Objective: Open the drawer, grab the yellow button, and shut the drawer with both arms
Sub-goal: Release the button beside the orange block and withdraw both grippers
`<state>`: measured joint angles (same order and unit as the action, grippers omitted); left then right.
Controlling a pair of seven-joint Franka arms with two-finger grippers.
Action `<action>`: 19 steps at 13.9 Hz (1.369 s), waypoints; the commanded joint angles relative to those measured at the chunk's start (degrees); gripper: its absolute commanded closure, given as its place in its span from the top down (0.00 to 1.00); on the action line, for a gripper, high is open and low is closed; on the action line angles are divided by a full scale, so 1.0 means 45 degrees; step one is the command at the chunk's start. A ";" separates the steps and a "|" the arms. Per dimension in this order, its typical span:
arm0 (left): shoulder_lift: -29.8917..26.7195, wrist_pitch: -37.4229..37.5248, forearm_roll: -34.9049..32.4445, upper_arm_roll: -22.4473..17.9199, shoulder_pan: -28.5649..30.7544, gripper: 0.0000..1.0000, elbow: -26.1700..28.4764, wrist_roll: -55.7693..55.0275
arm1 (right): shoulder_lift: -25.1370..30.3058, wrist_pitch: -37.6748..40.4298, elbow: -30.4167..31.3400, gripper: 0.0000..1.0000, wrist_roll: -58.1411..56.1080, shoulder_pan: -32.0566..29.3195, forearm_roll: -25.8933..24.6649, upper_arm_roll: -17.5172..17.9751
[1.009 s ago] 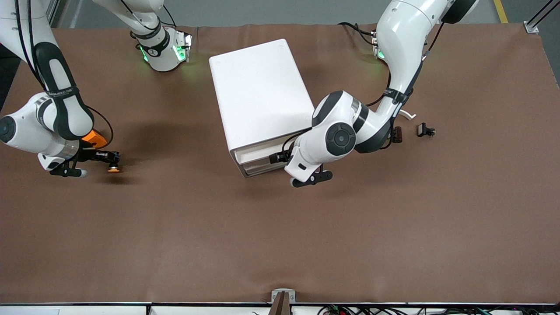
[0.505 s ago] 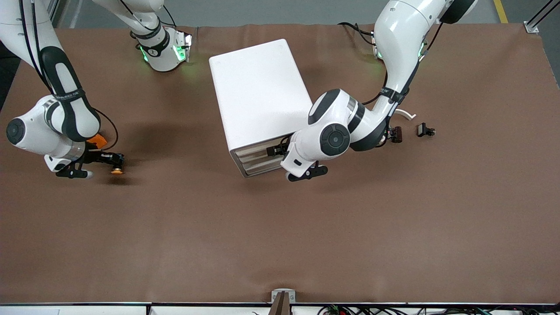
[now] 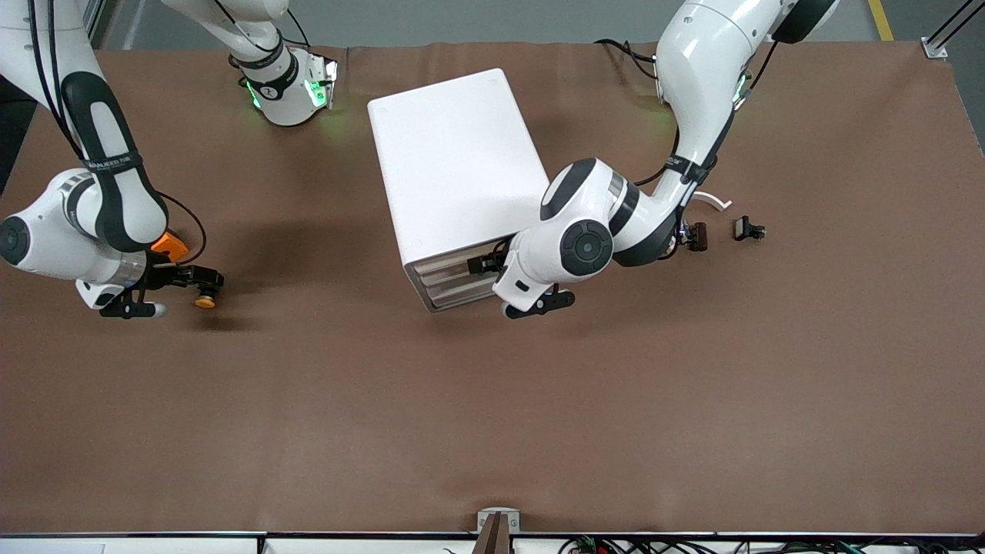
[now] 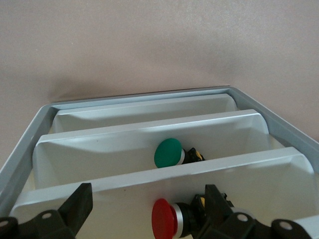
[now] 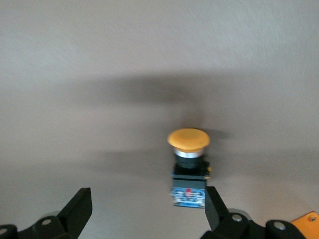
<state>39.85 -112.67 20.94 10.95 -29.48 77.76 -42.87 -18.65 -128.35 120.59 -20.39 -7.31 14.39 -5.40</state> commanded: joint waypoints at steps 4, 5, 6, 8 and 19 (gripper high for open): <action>-0.1000 0.0194 -0.1054 -0.0324 0.0865 1.00 -0.0053 0.0112 | 0.1974 0.1196 0.0136 1.00 0.2847 0.1719 -0.0870 -0.0012; -0.1409 0.0194 -0.1601 -0.0324 0.1236 1.00 -0.0053 0.0131 | 0.2402 0.1411 0.0155 1.00 0.3510 0.2109 -0.1453 -0.0012; -0.1723 0.0194 -0.1993 -0.0324 0.1568 1.00 -0.0053 0.0132 | 0.2929 0.1665 0.0156 1.00 0.3768 0.2228 -0.1846 0.0027; -0.2270 0.0213 -0.2426 -0.0324 0.2291 1.00 -0.0014 0.0364 | 0.3906 0.2775 -0.0115 1.00 0.3848 0.2424 -0.1967 0.0066; -0.5589 0.4269 -0.6919 -0.0362 0.4384 1.00 0.0005 0.1613 | 0.4243 1.0824 -0.7712 1.00 0.3868 0.2523 -0.2631 0.0027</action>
<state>18.36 -97.21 -9.01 9.27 -11.06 76.18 -37.49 1.70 -83.32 91.35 -4.03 3.70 4.15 -5.23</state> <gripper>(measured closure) 0.000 0.000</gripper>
